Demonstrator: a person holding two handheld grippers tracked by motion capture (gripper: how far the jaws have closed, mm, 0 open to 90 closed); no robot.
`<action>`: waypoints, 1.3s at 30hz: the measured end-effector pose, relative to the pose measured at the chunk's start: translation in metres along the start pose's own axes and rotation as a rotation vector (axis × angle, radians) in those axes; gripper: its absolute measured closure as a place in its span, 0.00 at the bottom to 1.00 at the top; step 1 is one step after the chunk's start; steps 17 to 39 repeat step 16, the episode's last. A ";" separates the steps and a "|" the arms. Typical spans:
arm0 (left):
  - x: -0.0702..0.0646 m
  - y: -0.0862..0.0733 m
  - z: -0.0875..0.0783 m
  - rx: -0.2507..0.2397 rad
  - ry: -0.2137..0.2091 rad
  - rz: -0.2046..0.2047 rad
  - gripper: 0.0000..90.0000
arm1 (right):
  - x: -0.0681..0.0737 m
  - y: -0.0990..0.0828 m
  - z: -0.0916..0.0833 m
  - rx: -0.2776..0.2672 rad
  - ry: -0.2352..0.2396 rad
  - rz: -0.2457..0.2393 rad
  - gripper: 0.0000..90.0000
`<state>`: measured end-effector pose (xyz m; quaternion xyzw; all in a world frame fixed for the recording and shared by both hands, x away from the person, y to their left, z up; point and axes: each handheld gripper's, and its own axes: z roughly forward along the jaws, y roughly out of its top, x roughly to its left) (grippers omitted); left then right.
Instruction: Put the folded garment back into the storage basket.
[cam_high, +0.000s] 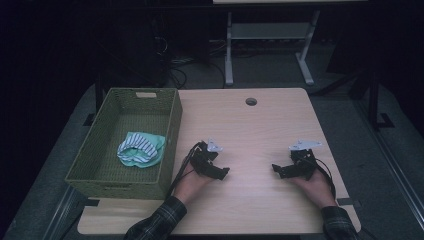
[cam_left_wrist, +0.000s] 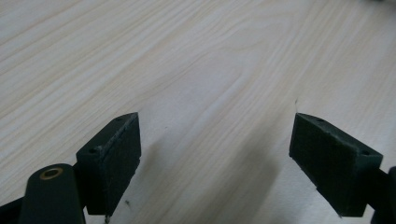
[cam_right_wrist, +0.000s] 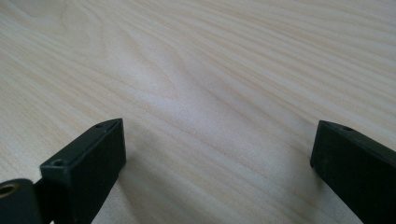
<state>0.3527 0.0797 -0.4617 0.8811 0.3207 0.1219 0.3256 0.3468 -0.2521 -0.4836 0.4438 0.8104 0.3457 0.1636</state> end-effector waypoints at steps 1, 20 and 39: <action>0.001 -0.001 0.001 0.003 0.001 -0.001 0.18 | 0.000 0.000 0.000 0.000 0.000 0.000 0.03; 0.005 -0.015 0.009 -0.090 0.002 0.010 0.14 | 0.000 0.000 0.000 0.000 0.001 -0.002 0.03; 0.005 -0.015 0.009 -0.090 0.002 0.010 0.14 | 0.000 0.000 0.000 0.000 0.001 -0.002 0.03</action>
